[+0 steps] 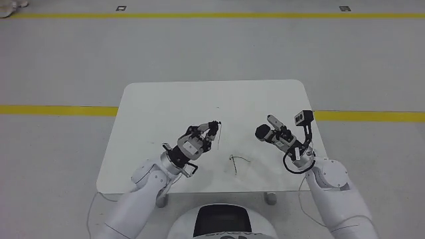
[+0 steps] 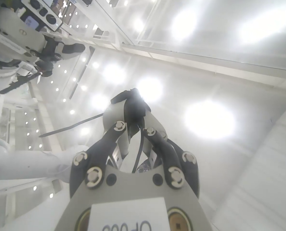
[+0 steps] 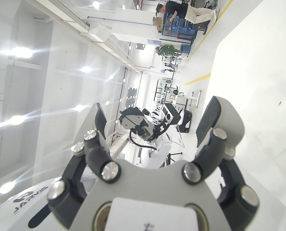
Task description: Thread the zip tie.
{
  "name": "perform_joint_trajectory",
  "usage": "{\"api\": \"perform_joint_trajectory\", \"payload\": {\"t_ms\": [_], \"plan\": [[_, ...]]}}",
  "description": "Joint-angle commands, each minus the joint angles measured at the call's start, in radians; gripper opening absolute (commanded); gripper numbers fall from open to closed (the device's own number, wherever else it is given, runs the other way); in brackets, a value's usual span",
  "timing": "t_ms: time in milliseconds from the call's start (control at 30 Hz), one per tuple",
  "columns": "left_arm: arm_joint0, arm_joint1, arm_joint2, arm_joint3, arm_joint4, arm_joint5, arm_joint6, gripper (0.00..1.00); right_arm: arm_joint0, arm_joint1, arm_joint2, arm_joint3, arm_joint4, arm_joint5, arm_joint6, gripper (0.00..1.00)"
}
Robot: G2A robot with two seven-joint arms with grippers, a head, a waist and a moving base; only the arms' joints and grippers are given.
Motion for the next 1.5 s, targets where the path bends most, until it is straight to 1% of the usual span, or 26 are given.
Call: {"api": "perform_joint_trajectory", "payload": {"t_ms": [0,67,167,333,433,500,1467], "plan": [[0.010,0.003,-0.001,-0.021,0.000,0.017,-0.008,0.00,0.000,0.000,0.000,0.000,0.000,0.000,0.000,1.00],[0.016,0.006,-0.001,-0.033,0.011,0.027,-0.013,0.00,0.000,0.000,0.000,0.000,0.000,0.000,0.000,1.00],[0.026,0.009,0.003,-0.046,0.030,0.029,-0.020,0.00,0.000,0.000,0.000,0.000,0.000,0.000,0.000,1.00],[0.034,0.014,0.009,-0.071,0.061,0.038,-0.016,0.00,0.000,0.000,0.000,0.000,0.000,0.000,0.000,1.00],[0.039,0.016,0.010,-0.081,0.067,0.040,-0.014,0.00,0.000,0.000,0.000,0.000,0.000,0.000,0.000,1.00],[0.042,0.019,0.013,-0.091,0.066,0.051,-0.023,0.00,0.000,0.000,0.000,0.000,0.000,0.000,0.000,1.00],[0.043,0.019,0.012,-0.092,0.065,0.051,-0.025,0.00,0.000,0.000,0.000,0.000,0.000,0.000,0.000,1.00]]}}
